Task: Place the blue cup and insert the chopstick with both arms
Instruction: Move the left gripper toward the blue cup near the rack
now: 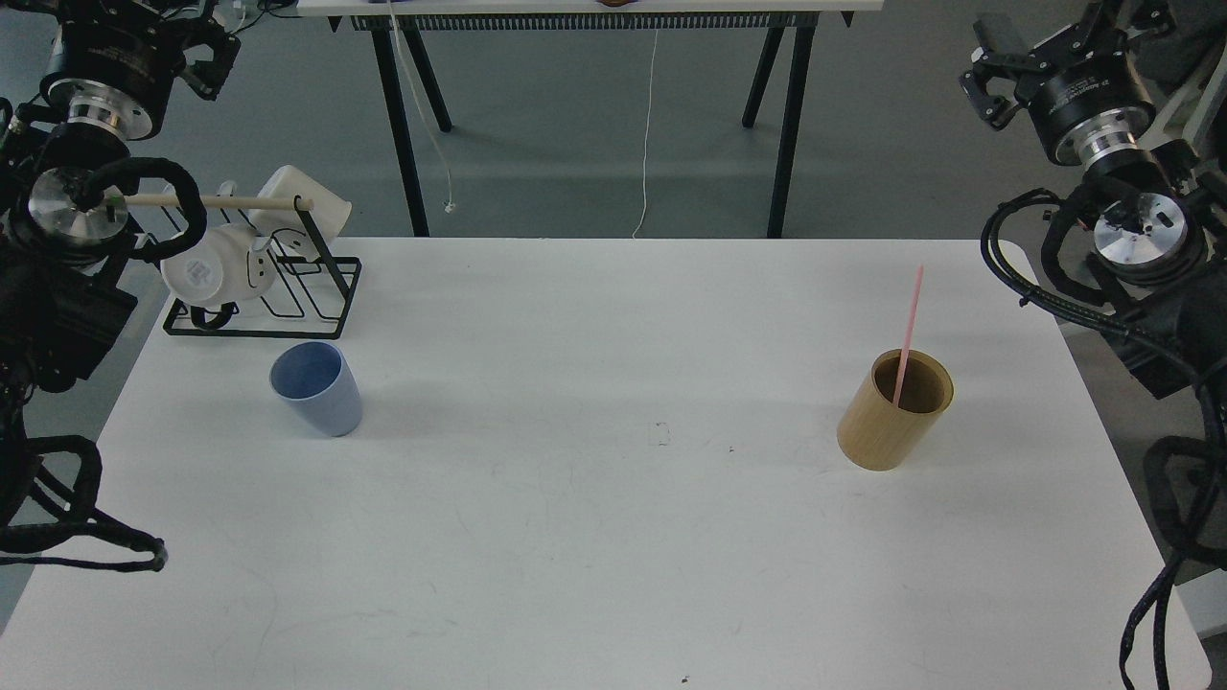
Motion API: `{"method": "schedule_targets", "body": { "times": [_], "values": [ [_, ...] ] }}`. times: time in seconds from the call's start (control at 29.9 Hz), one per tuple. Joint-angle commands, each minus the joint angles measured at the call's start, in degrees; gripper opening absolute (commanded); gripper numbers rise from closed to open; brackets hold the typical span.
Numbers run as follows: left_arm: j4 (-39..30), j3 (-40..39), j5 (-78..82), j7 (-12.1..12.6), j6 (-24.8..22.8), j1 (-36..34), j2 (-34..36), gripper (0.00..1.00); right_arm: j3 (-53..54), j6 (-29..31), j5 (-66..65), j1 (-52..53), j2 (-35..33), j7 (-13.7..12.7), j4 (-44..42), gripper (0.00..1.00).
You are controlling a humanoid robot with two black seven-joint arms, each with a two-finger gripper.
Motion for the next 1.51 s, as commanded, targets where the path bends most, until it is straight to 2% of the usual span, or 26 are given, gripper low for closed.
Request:
{"method": "schedule_targets", "body": {
  "times": [0.0,0.2,0.37,0.43,0.5,0.67,0.77,1.0,1.24,1.4,1.47],
  "values": [
    [0.01,0.1,0.35,0.16,0.0,0.07,0.04,1.0,0.04,-0.01,0.0,-0.41,-0.07,0.08,0.6,1.0],
    [-0.08,0.36,0.44,0.51,0.0,0.33,1.09,1.0,0.04,-0.01,-0.08,-0.41,-0.07,0.08,0.51,1.0],
    [-3.93,10.18,1.67,-0.02,0.0,0.07,7.05,1.0,0.04,-0.01,-0.08,-0.41,-0.86,0.08,0.43,1.0],
    [-8.75,13.79,2.28,-0.02,0.0,-0.02,10.57,1.0,0.04,-0.01,-0.08,-0.41,-1.21,0.08,0.43,1.0],
    [-17.61,16.69,4.99,-0.02,0.0,0.07,16.01,1.0,0.12,-0.01,-0.08,-0.59,-1.65,0.17,0.16,1.0],
    [-37.31,17.76,21.67,-0.1,0.0,1.03,27.97,0.99,0.21,-0.01,-0.08,-1.46,-4.38,0.17,0.07,1.0],
    [-42.61,17.15,33.62,-1.15,0.0,3.92,31.5,0.99,0.21,-0.01,-0.08,-2.61,-4.82,0.17,0.16,0.99],
    [-50.26,17.5,59.12,-6.25,0.0,5.6,38.53,0.99,0.3,-0.01,-0.08,-3.05,-6.84,0.26,0.34,0.99],
    [-51.06,17.76,80.92,-6.96,0.0,9.2,39.68,0.95,0.48,-0.01,-0.08,-3.05,-6.93,0.43,0.34,0.99],
    [-50.97,17.94,94.81,-9.15,0.0,12.19,38.98,0.95,0.39,-0.01,-0.08,-3.05,-6.93,0.43,0.43,1.0],
    [-50.88,17.94,100.6,-9.16,3.45,14.03,37.93,0.94,0.39,-0.01,-0.08,-3.05,-6.93,0.43,0.43,1.0]
  ]
}}
